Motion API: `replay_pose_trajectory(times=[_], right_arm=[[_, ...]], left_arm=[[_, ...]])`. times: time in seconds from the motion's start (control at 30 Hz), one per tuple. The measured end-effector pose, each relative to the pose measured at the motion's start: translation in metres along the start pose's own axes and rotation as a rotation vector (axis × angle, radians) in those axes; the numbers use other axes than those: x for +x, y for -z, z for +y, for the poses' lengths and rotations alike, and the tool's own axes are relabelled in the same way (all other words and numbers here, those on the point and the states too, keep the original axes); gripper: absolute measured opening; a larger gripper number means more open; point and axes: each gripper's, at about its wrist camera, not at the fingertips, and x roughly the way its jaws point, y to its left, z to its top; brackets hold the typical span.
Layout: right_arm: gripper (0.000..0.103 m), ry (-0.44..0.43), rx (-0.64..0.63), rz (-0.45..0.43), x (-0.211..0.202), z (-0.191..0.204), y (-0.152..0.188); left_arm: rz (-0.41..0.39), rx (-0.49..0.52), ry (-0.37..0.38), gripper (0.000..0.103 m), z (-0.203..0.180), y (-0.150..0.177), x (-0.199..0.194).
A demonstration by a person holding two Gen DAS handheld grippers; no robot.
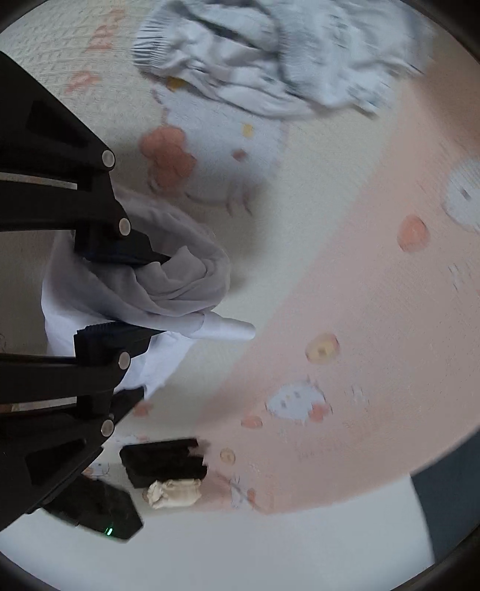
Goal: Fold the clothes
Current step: 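Roll the white shirt into a bundle with the left gripper while the right gripper pinches it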
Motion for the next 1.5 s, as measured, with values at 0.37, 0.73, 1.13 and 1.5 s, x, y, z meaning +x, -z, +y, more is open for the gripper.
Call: replay_pose_trajectory(times=[0.37,0.73,1.13,1.5], right_arm=[[0.041,0.265,-0.224,0.012,0.023,0.030,0.011],[0.069,-0.062,0.147,-0.008,-0.004,-0.044,0.013],[0.072,-0.340,0.568,0.028,0.000,-0.107,0.046],[0.073,-0.339,0.524,0.154,0.009,-0.087,0.049]], left_arm=[[-0.078,0.079,-0.157,0.026,0.009,0.015,0.014],[-0.112,-0.262,0.017,0.071,0.058,0.014,-0.011],[-0.041,-0.409,0.160,0.071,0.085,0.023,-0.004],[0.028,-0.388,0.120,0.077,0.080,0.029,-0.016]])
